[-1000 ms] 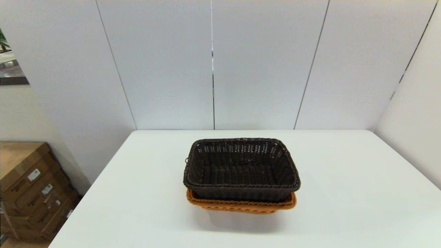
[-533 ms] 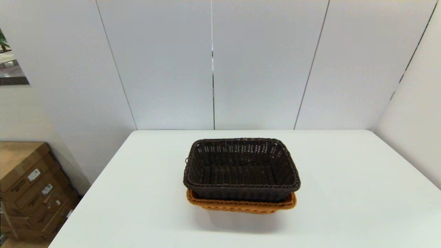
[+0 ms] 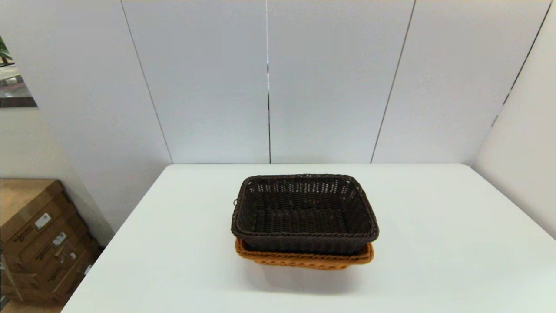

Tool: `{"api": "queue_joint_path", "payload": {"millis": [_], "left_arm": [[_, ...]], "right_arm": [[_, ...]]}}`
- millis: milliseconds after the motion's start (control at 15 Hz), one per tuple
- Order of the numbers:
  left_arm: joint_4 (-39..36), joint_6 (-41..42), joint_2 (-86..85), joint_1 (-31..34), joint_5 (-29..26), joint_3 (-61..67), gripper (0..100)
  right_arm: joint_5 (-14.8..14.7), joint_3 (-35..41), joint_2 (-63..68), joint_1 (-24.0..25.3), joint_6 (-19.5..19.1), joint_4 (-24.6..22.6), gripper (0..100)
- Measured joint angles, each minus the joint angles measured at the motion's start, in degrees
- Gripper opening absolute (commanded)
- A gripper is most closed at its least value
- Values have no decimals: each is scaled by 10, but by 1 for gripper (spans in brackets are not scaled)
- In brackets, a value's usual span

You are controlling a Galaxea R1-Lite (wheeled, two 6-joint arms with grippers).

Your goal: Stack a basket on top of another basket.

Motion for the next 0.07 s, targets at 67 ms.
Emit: {"api": "queue_joint_path", "payload": {"millis": [67], "left_arm": [[0, 0, 0, 0, 0, 0, 100]], "right_arm": [[0, 0, 0, 0, 0, 0, 100]]}}
